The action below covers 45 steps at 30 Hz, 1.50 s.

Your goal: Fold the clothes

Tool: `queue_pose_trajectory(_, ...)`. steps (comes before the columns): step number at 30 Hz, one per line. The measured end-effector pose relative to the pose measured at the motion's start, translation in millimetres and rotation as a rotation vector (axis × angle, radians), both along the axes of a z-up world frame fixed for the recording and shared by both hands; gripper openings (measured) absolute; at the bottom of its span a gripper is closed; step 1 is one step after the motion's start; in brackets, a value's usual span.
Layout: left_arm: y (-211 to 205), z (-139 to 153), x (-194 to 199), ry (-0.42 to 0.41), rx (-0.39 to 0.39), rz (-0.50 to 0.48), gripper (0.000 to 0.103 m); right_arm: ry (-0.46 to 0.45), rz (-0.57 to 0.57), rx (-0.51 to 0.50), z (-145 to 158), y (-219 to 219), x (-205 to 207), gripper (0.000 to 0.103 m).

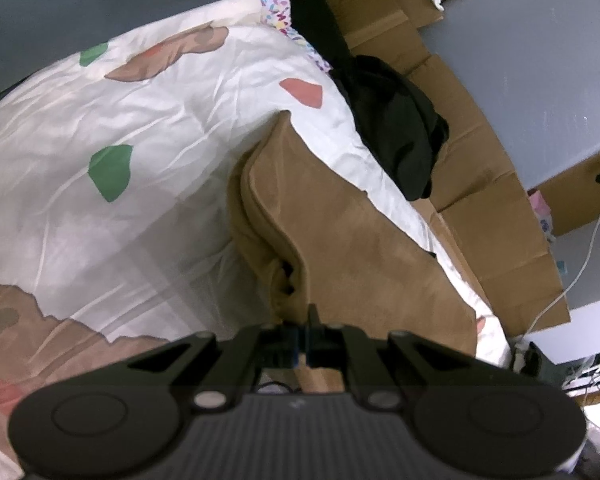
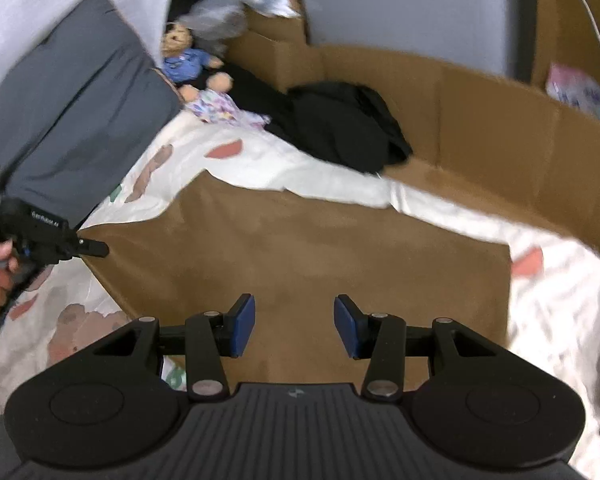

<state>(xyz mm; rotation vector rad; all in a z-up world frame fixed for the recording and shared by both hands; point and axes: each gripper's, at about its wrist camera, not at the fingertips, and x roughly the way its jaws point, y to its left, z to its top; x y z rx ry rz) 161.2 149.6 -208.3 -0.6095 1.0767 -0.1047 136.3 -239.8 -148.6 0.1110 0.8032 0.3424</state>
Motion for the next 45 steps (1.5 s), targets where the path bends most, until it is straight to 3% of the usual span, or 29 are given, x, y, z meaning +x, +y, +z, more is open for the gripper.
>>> queue_pose_trajectory(12,0.0,8.1,-4.9,-0.004,-0.015,-0.033,0.003,-0.064,0.129,-0.026,-13.7,90.6,-8.3,0.049)
queue_pose_trajectory(22,7.4,17.3,-6.6,-0.017,-0.053,-0.051,0.003,-0.247,0.220,-0.146,-14.8,185.5,-30.6,0.048)
queue_pose_trajectory(27,14.1,15.7,-8.3,-0.015,-0.070,-0.055,0.002,-0.350,0.269,-0.294,-14.8,231.8,-39.9,0.048)
queue_pose_trajectory(34,28.1,-8.9,-3.4,0.013,-0.072,-0.038,0.002,-0.230,0.244,-0.368,-44.0,262.8,-15.2,0.048)
queue_pose_trajectory(45,43.8,-25.2,-4.7,0.027,-0.135,-0.050,0.001,-0.312,0.226,-0.466,-78.1,296.4,-16.3,0.047)
